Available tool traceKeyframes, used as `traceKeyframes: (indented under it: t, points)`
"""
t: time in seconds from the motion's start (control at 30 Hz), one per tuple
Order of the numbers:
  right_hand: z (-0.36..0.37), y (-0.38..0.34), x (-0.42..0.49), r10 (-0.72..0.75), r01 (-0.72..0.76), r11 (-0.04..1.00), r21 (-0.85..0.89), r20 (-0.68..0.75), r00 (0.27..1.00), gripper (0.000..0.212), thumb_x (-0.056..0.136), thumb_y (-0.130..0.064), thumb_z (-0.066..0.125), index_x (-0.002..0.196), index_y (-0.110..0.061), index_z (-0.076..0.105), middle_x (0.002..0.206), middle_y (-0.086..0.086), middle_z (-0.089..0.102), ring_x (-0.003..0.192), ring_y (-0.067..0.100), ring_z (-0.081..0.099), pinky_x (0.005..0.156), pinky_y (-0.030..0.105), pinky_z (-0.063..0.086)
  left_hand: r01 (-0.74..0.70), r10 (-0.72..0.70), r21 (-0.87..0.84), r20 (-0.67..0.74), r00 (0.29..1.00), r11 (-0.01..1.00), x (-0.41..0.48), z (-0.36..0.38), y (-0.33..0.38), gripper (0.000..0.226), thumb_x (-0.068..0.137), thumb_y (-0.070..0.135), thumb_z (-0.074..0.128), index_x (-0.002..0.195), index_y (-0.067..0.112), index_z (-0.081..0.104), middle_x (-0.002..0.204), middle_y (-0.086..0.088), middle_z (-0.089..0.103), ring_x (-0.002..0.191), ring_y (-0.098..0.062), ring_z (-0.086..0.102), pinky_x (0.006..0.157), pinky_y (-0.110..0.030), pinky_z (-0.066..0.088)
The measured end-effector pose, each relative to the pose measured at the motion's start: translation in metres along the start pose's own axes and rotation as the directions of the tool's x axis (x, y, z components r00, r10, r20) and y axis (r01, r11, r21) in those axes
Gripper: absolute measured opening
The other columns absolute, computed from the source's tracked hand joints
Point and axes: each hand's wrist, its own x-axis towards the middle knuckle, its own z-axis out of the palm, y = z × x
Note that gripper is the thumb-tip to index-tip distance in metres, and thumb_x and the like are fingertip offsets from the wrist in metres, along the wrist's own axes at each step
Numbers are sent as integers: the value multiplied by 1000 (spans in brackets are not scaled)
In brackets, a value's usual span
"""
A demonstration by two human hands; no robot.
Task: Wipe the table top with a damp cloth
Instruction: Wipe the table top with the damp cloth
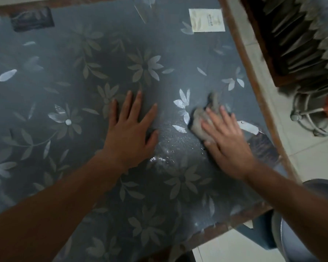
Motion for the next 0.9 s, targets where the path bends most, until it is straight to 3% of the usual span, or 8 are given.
traceKeyframes:
  t: [0.1,0.27,0.47,0.53,0.6,0.67,0.8,0.9]
  points:
    - [-6,16,-5,-100,102,994,-34,63,993,54,104,-43,31,154,-24,33,167,1,17,155,30,1,124,53,2,4,-4,-1,4,1000,1000,0,0,1,67,93,52,38,154,24,39,167,-18,19,155,-38,12,122,-62,8]
    - [-19,25,47,319,-314,942,122,-24,947,61,99,-48,30,156,-27,26,168,-2,11,155,26,-6,124,50,-6,8,-8,1,13,1000,1000,0,1,2,69,93,53,35,155,23,37,167,-18,17,156,-37,9,122,-63,6]
    - [4,-25,-33,20,-21,1000,8,51,998,54,105,-41,26,157,-29,22,168,-4,10,155,24,-9,125,51,-3,2,-2,-9,12,1000,1000,0,-1,3,69,93,52,35,155,23,37,167,-19,17,156,-38,8,122,-62,4]
    - [2,-20,-35,153,-156,981,118,28,988,53,105,-41,27,156,-29,21,168,-6,12,155,21,-8,125,54,1,6,-6,-11,15,1000,1000,0,0,3,69,92,52,35,155,22,38,167,-19,17,155,-38,9,123,-62,4]
    - [1,-21,-14,388,-371,904,211,-43,921,55,104,-45,24,157,-30,21,168,-6,10,155,20,-8,125,53,-1,7,-7,-17,20,1000,1000,0,0,1,68,94,52,33,155,23,37,168,-18,16,156,-37,7,123,-62,2]
    - [6,-40,5,472,-455,875,164,-85,878,58,103,-49,19,158,-30,20,168,-4,8,154,25,-9,124,52,-4,5,-4,-41,35,999,999,1,0,0,67,96,52,29,156,25,35,168,-17,14,156,-36,4,123,-60,0]
    - [37,-94,-32,95,-98,994,-53,-58,994,56,103,-45,30,157,-30,22,168,2,15,154,36,0,121,62,8,25,-23,-38,59,998,999,0,-1,1,67,97,54,25,157,27,31,169,-14,10,157,-34,2,123,-60,0]
    - [36,-81,-66,-13,14,997,-78,23,1000,58,102,-45,35,157,-32,21,168,1,12,155,33,-1,123,59,6,44,-42,-44,55,998,998,-2,-1,7,65,97,53,29,156,27,32,169,-16,11,156,-35,2,122,-64,0]
